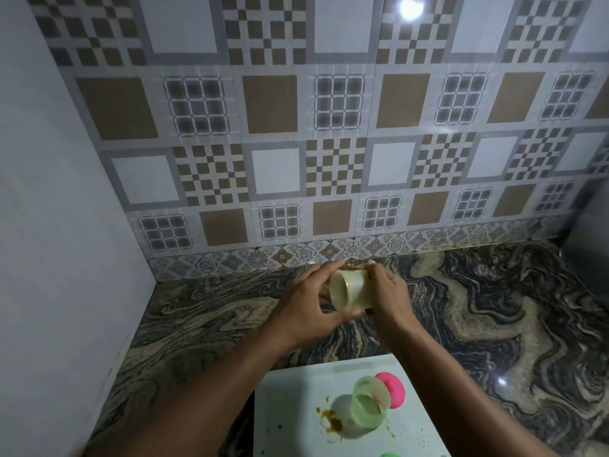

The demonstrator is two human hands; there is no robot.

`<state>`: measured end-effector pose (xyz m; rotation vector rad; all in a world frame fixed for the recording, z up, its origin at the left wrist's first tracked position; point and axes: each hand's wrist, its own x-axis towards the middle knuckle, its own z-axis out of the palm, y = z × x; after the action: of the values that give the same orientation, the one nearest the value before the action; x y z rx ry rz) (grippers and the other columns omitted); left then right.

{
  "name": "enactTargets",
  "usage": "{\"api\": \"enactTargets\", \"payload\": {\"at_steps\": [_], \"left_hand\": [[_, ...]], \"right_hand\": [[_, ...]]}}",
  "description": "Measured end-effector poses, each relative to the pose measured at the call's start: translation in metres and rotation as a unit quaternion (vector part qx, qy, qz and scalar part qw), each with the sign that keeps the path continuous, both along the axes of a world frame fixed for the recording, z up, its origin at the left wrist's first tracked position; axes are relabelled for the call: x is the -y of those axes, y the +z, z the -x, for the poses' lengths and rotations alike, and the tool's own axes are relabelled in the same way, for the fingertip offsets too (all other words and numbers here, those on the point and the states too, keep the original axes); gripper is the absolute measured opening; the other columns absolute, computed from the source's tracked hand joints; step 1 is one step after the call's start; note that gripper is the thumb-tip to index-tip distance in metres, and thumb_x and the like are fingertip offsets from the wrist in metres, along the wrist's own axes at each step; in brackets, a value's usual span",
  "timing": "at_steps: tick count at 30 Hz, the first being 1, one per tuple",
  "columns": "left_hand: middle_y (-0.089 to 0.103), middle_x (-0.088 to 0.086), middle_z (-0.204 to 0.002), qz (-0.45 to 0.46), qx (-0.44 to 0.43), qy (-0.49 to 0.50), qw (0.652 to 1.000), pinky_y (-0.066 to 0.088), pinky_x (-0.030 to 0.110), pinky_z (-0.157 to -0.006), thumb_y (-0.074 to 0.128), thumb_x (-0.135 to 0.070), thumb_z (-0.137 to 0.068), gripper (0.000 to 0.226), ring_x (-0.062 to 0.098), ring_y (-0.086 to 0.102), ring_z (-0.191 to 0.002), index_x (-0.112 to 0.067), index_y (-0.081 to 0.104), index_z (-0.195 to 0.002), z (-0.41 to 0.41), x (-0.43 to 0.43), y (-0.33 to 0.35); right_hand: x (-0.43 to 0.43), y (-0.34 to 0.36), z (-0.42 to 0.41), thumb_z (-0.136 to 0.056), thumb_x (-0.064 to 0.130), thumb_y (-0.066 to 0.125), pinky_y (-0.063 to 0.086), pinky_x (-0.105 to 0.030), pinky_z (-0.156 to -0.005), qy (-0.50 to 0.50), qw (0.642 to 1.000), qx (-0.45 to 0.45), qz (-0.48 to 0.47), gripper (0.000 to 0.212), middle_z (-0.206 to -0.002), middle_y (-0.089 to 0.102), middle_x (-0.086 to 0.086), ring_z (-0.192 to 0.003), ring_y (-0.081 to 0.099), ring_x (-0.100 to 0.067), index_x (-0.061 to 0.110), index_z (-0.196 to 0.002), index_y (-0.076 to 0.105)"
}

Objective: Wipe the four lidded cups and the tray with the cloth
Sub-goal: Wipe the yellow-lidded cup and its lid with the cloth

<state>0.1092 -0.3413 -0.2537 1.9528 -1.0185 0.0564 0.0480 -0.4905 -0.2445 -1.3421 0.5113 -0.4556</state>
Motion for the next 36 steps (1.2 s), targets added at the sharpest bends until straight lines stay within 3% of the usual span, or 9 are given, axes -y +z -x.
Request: {"api": "enactTargets", "payload": {"at_steps": [2, 7, 13, 17, 21, 24, 28, 32, 36], "left_hand": [[0.062, -0.009, -0.123, 0.021, -0.049, 0.002, 0.999, 0.06, 0.038, -0.084, 0.08, -0.05, -0.075, 0.069, 0.007, 0.068, -0.097, -0.038, 0.052, -0.137, 0.003, 0.002, 0.002], [0.047, -0.002, -0.142, -0.052, 0.234, -0.037, 0.97, 0.052, 0.039, -0.1, 0.079, -0.03, -0.083, 0.072, 0.017, 0.052, -0.127, -0.021, 0.046, -0.146, -0.001, 0.001, -0.005], [0.056, -0.006, -0.132, -0.012, 0.059, 0.012, 0.998, 0.057, 0.037, -0.092, 0.076, -0.053, -0.077, 0.075, 0.012, 0.062, -0.111, -0.027, 0.048, -0.142, 0.004, 0.003, -0.006], [0.048, 0.002, -0.142, -0.069, 0.273, -0.034, 0.959, 0.055, 0.043, -0.095, 0.076, -0.03, -0.084, 0.07, 0.023, 0.054, -0.128, -0.019, 0.045, -0.146, 0.0, 0.0, -0.012], [0.049, -0.004, -0.144, -0.036, 0.115, 0.006, 0.993, 0.053, 0.036, -0.099, 0.074, -0.058, -0.078, 0.084, 0.013, 0.056, -0.124, -0.026, 0.041, -0.149, 0.003, -0.002, -0.014], [0.057, -0.003, -0.134, -0.013, 0.081, 0.01, 0.997, 0.055, 0.037, -0.093, 0.077, -0.045, -0.08, 0.072, 0.014, 0.061, -0.114, -0.025, 0.049, -0.142, 0.006, 0.0, -0.02], [0.049, 0.001, -0.14, -0.091, 0.284, -0.04, 0.954, 0.056, 0.039, -0.092, 0.07, -0.031, -0.083, 0.066, 0.022, 0.054, -0.125, -0.022, 0.045, -0.143, 0.004, -0.006, -0.026], [0.048, -0.002, -0.134, -0.105, 0.228, -0.025, 0.968, 0.055, 0.035, -0.089, 0.074, -0.036, -0.08, 0.067, 0.017, 0.055, -0.117, -0.023, 0.048, -0.14, -0.004, -0.013, -0.028], [0.042, -0.003, -0.132, -0.166, 0.132, 0.003, 0.977, 0.048, 0.034, -0.097, 0.074, -0.033, -0.081, 0.071, 0.018, 0.049, -0.121, -0.027, 0.044, -0.145, -0.025, -0.021, -0.045]], "right_hand": [[-0.001, -0.004, -0.001, -0.092, 0.034, 0.049, 0.047, -0.04, -0.067, -0.007, 1.0, -0.002, 0.012, 0.036, -0.081, 0.064, -0.016, -0.076, 0.058, -0.026, 0.004, -0.086, 0.069], [-0.001, -0.006, 0.0, -0.095, 0.029, 0.045, 0.048, -0.042, -0.068, -0.021, 1.0, 0.001, 0.019, 0.035, -0.08, 0.065, -0.015, -0.077, 0.058, -0.027, 0.004, -0.088, 0.069], [-0.003, -0.006, 0.0, -0.086, 0.038, 0.048, 0.044, -0.041, -0.066, -0.03, 0.999, -0.01, 0.038, 0.039, -0.074, 0.065, -0.014, -0.071, 0.057, -0.026, 0.008, -0.084, 0.071], [-0.004, -0.007, 0.001, -0.092, 0.026, 0.045, 0.048, -0.039, -0.062, -0.024, 0.999, -0.01, 0.022, 0.034, -0.075, 0.062, -0.017, -0.072, 0.057, -0.027, 0.004, -0.087, 0.071], [-0.003, -0.006, 0.003, -0.097, 0.024, 0.046, 0.042, -0.032, -0.057, -0.02, 0.999, -0.02, 0.033, 0.034, -0.064, 0.06, -0.011, -0.062, 0.054, -0.022, 0.006, -0.084, 0.072], [-0.007, -0.008, 0.005, -0.097, 0.024, 0.044, 0.046, -0.033, -0.057, -0.021, 0.999, -0.028, 0.035, 0.036, -0.066, 0.067, -0.007, -0.062, 0.059, -0.019, 0.014, -0.079, 0.074], [-0.004, -0.008, 0.003, -0.096, 0.018, 0.045, 0.051, -0.033, -0.051, -0.025, 0.993, -0.096, -0.063, 0.026, -0.082, 0.066, -0.018, -0.072, 0.064, -0.029, 0.007, -0.091, 0.068], [0.012, -0.017, 0.004, -0.094, 0.018, 0.05, 0.056, -0.04, -0.053, -0.004, 0.97, -0.144, -0.194, 0.021, -0.091, 0.069, -0.02, -0.078, 0.066, -0.035, 0.008, -0.098, 0.067], [0.035, -0.029, 0.01, -0.098, 0.027, 0.035, 0.055, -0.047, -0.077, -0.02, 0.945, -0.12, -0.303, 0.035, -0.1, 0.07, -0.016, -0.085, 0.066, -0.032, 0.01, -0.097, 0.066]]}}
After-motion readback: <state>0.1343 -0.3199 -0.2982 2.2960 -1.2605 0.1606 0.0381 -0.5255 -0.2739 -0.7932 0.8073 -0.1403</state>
